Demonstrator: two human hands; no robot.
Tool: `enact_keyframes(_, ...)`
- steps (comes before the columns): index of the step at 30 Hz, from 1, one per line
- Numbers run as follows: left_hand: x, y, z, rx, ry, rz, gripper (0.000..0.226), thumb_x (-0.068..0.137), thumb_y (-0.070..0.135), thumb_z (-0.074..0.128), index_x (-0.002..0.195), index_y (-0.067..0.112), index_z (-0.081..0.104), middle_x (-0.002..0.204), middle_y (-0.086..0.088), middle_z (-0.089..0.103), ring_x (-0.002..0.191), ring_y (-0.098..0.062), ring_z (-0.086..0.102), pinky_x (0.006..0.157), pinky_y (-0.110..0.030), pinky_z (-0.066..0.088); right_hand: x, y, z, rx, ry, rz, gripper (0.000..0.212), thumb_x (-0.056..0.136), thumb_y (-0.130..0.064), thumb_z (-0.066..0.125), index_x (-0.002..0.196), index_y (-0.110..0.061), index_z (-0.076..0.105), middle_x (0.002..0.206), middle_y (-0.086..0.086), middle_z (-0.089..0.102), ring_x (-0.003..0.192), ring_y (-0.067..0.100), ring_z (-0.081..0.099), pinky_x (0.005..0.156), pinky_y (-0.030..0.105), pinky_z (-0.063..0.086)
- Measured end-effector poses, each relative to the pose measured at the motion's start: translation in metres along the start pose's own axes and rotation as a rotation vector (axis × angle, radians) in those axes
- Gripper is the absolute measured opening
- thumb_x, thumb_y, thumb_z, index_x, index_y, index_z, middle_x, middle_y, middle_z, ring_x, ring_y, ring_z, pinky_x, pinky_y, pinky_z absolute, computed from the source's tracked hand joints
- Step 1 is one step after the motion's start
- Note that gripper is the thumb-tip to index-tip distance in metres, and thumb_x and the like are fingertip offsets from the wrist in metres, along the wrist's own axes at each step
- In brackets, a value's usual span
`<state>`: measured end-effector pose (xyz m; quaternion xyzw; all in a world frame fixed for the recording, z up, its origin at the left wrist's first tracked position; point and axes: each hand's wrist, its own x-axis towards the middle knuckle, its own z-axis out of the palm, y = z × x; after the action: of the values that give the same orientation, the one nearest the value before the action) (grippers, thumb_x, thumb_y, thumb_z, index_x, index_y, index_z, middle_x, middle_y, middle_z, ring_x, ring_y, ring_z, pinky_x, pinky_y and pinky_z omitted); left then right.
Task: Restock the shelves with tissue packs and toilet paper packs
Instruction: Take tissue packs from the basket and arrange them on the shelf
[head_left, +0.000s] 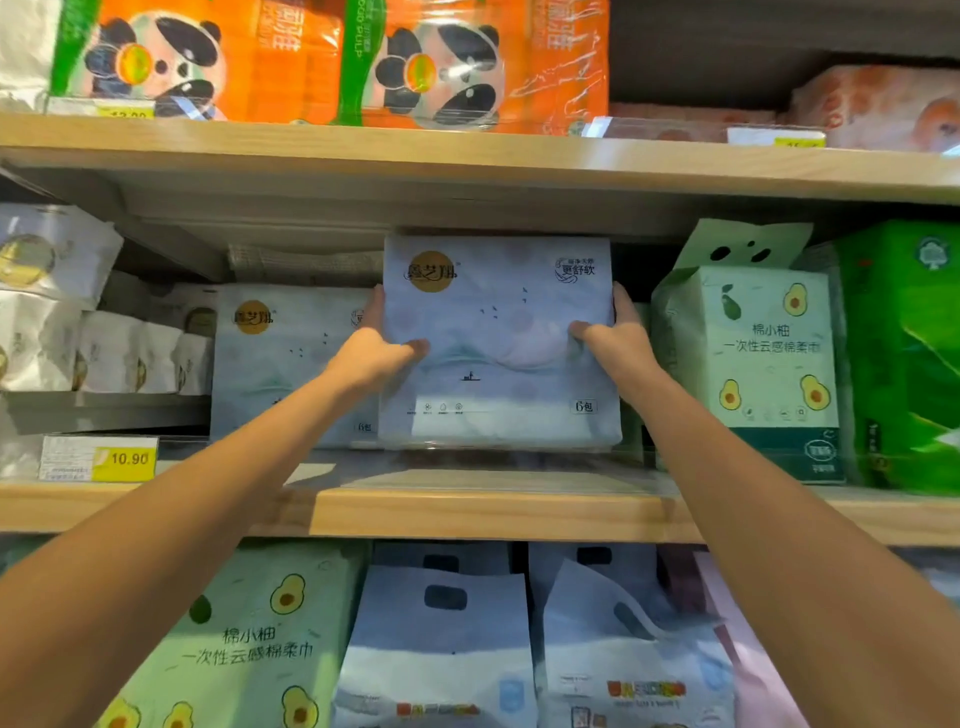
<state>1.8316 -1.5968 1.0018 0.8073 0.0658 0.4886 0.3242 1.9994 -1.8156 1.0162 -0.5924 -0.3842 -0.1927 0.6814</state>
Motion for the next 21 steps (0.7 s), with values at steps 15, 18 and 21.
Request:
enact_keyframes(15, 0.070, -0.012, 0.033, 0.011, -0.120, -0.129, 0.083, 0.085, 0.011, 0.065, 0.145, 0.024, 0.009, 0.130, 0.001, 0.043, 0.109, -0.023, 0.050, 0.069, -0.037, 0.054, 0.063, 0.019, 0.008, -0.110, -0.015, 0.045, 0.060, 0.076, 0.012, 0.059, 0.129, -0.008, 0.041, 0.111, 0.003, 0.057, 0.101, 0.017, 0.055, 0.084, 0.029, 0.046)
enact_keyframes(18, 0.076, -0.014, 0.039, 0.002, -0.142, -0.183, 0.080, 0.083, 0.016, 0.067, 0.141, 0.030, 0.012, 0.133, 0.002, 0.044, 0.114, -0.026, 0.051, 0.086, -0.048, 0.052, 0.070, 0.024, 0.011, -0.131, 0.010, 0.064, 0.054, 0.076, 0.009, 0.059, 0.125, -0.010, 0.044, 0.108, 0.001, 0.057, 0.101, 0.019, 0.056, 0.084, 0.029, 0.047)
enact_keyframes(21, 0.079, -0.016, 0.045, 0.025, -0.155, -0.213, 0.083, 0.085, 0.020, 0.067, 0.143, 0.030, 0.008, 0.135, 0.003, 0.043, 0.116, -0.026, 0.050, 0.081, -0.041, 0.050, 0.074, 0.030, 0.016, -0.111, 0.024, 0.096, 0.053, 0.077, 0.009, 0.060, 0.125, -0.010, 0.046, 0.107, 0.001, 0.058, 0.101, 0.019, 0.057, 0.080, 0.027, 0.046)
